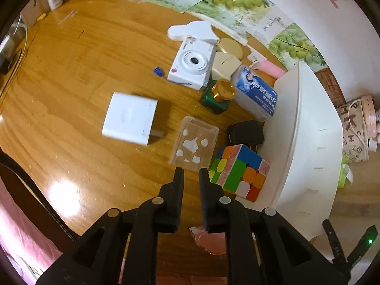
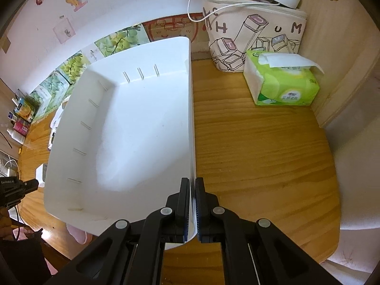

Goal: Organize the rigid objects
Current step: 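Lower the left gripper around the clear plastic box while the right gripper holds the tray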

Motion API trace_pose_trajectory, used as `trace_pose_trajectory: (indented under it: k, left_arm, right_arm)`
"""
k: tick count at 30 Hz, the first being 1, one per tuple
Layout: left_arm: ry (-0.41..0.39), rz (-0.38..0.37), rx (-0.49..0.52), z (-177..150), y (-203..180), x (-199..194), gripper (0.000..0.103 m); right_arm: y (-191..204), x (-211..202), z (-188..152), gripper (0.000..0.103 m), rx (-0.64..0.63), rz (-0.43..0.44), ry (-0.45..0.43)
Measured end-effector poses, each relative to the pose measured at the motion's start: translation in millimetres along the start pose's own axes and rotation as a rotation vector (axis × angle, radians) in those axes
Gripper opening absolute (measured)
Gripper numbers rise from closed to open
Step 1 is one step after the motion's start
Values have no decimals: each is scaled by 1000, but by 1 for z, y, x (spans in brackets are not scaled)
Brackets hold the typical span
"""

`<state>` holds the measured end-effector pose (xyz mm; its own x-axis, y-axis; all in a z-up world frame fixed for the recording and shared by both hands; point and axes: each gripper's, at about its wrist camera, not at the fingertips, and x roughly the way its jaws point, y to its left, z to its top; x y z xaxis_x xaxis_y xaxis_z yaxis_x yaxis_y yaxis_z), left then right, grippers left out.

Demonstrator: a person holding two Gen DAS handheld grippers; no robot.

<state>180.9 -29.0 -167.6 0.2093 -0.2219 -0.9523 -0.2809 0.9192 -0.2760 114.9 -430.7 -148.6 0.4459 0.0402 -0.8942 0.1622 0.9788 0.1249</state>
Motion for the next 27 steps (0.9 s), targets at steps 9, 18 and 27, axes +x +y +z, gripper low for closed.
trace_pose_trajectory:
  k: [9,18,27]
  left_arm:
    - [31,40,78,8,-5,15,55]
    - [114,94,155,25,-11,43,62]
    - [213,108,187,36,-15,67,63]
  right_arm:
    - [-2,-8,-11,5,34,-8,-18]
    - [0,-9,-13,7,105,-32,-15]
    - [0,-8,-13,8,160,-57,-15]
